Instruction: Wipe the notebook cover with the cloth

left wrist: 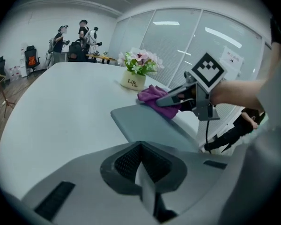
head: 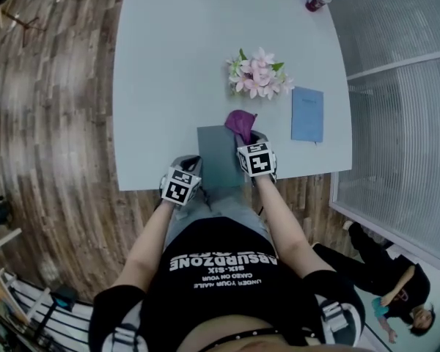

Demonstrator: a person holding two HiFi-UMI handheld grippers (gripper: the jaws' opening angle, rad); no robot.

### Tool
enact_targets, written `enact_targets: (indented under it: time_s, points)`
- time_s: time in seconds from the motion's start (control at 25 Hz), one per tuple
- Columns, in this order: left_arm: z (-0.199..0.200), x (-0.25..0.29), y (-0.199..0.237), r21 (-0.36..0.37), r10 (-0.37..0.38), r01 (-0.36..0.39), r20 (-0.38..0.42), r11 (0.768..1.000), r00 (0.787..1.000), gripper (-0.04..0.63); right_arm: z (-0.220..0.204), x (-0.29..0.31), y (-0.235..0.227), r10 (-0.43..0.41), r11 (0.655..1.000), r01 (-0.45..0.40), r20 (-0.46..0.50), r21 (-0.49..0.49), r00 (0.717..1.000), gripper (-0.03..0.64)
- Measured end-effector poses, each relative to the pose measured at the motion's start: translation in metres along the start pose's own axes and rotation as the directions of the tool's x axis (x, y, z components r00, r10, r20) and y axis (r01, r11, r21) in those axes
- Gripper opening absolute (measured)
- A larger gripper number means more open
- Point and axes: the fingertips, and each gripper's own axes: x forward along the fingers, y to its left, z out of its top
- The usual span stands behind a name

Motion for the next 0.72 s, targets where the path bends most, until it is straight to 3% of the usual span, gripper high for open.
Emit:
enact_targets:
  time_s: [0.2, 0.72]
  points:
    - [-0.010, 0.006, 0.001, 0.031, 0.012, -0.010, -0.055, 0.999, 0.998, 0.014, 0.002, 0.004, 0.000, 0.020, 1.000, -0.021, -0.011, -0.007, 1.000, 0.077]
    - [-0.012, 0.007, 0.002, 0.032, 0.014, -0.012, -0.065, 0.999, 0.998, 0.014, 0.007, 0.010, 0.021, 0.008, 1.000, -0.009, -0.037, -0.025, 0.999, 0.078]
